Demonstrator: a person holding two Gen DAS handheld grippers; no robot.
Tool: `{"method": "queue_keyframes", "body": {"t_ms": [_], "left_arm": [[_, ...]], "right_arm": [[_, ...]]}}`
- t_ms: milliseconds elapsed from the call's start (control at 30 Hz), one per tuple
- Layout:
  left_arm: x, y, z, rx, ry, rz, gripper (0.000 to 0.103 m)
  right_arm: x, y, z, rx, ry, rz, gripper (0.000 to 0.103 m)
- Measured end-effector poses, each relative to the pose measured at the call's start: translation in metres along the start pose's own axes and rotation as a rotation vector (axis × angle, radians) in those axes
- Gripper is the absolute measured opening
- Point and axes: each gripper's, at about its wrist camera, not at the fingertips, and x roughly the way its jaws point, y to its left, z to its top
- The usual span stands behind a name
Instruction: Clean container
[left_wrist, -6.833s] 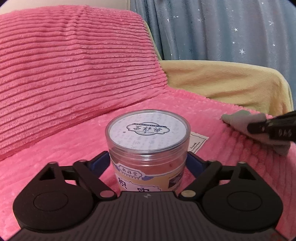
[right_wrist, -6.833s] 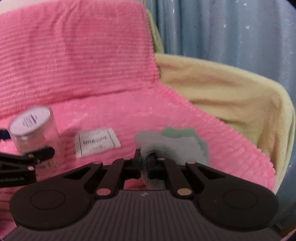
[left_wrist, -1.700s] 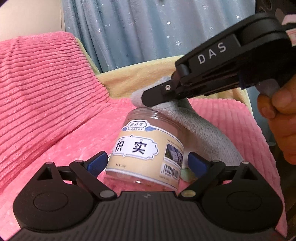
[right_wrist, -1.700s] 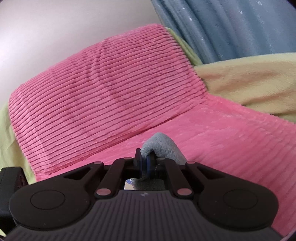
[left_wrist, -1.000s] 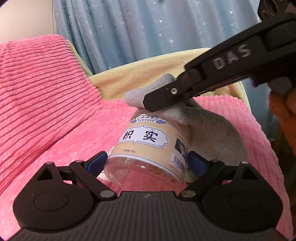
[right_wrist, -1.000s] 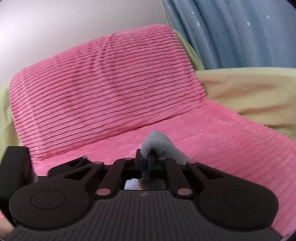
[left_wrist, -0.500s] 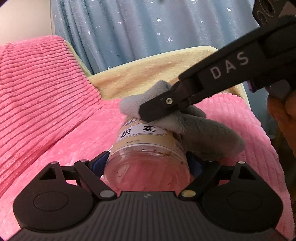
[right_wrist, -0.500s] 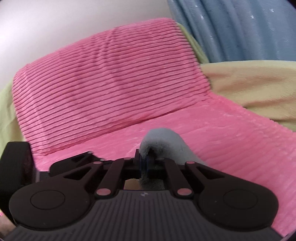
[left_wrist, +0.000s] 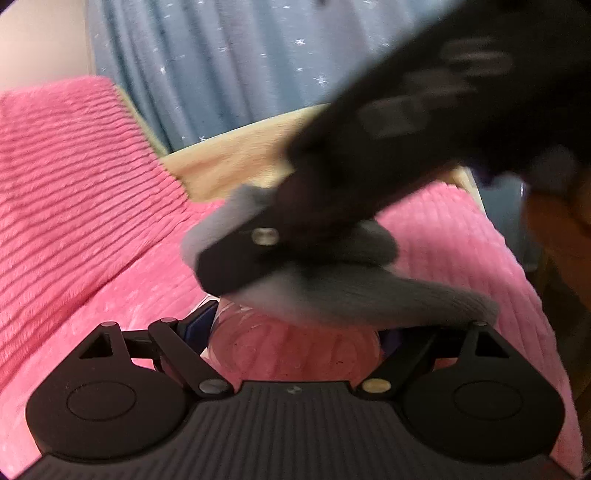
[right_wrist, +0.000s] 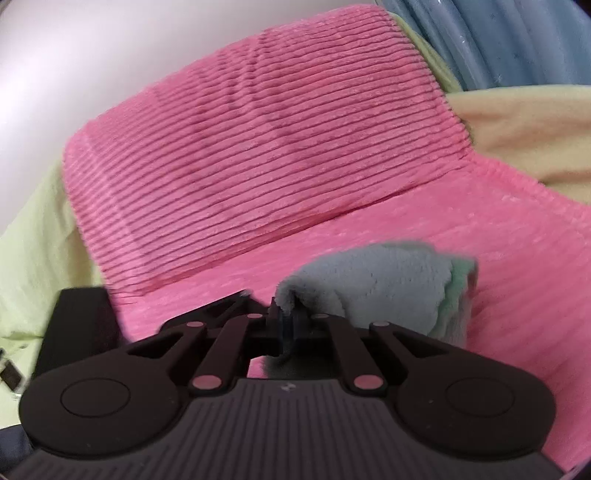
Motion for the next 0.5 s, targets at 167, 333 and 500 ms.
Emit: {"method": "queue_keyframes", "body": {"t_ms": [167, 333, 500], "left_arm": [[0.002, 0.004, 0.000, -0.020, 0.003, -0.015, 0.086], [0.001, 0.011, 0.000, -0.092, 0.017, -0.050, 0.089], [0.002, 0.016, 0.000, -0.133, 0.023, -0.062, 0.086]], "right_arm": [[-0.001, -0.004, 0.001, -0.001, -0.002, 0.000, 0.002], [-0.003, -0.008, 0.002, -0.002, -0.005, 0.000, 0.002], [-0.004, -0.012, 0.003, -0.003, -0.007, -0.001, 0.002]]}}
